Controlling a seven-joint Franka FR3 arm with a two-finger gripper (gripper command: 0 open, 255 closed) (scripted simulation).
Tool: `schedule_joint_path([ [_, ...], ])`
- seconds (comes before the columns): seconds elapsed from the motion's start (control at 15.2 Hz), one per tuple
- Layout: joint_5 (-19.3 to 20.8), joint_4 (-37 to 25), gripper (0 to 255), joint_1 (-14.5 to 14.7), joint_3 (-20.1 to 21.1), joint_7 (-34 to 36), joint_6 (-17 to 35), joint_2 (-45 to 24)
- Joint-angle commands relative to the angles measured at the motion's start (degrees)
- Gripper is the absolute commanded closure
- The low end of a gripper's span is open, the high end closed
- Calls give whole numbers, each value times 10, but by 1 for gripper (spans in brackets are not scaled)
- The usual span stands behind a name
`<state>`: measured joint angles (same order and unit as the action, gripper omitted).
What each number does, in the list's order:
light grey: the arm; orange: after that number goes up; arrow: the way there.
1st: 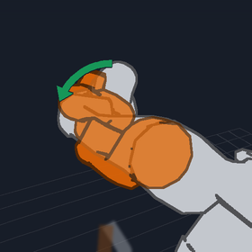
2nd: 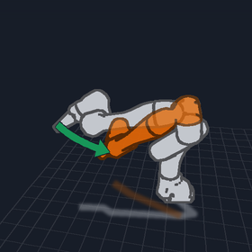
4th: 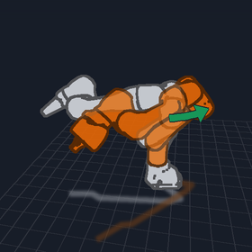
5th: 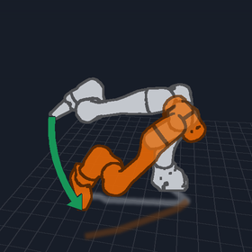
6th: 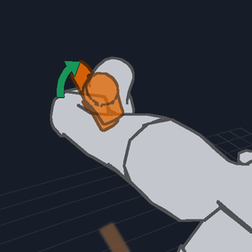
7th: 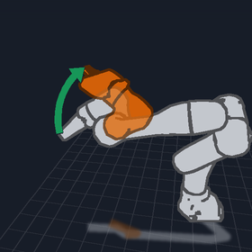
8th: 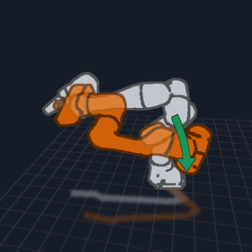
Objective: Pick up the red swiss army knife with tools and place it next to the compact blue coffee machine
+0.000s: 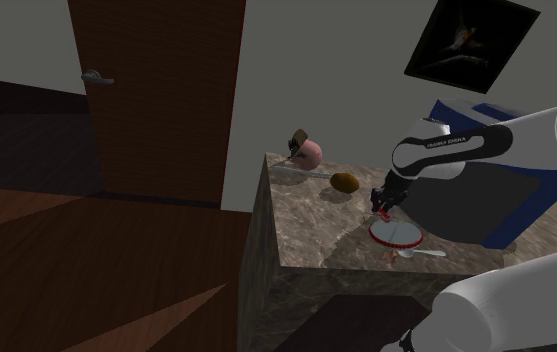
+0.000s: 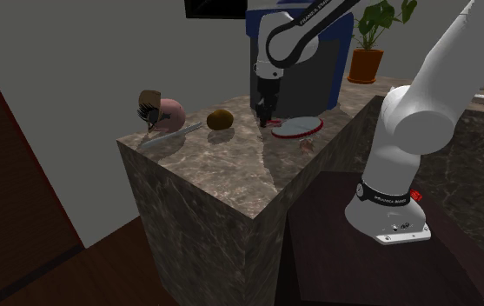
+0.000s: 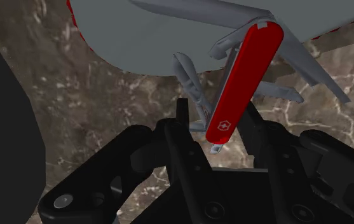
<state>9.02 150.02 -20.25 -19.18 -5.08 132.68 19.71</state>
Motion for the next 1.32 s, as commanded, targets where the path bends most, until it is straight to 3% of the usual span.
schedule_joint_path([
  [0.0, -3, 7, 255, 3, -2, 0, 22, -16],
  [0.59, -4, 10, 255, 3, -3, -1, 31, -22],
  [0.66, -4, 10, 0, 3, -3, -1, 31, -22],
  [0.99, -4, 10, 0, 3, -3, -1, 31, -22],
  [1.25, 1, -25, 0, -1, 10, 6, -57, 32],
])
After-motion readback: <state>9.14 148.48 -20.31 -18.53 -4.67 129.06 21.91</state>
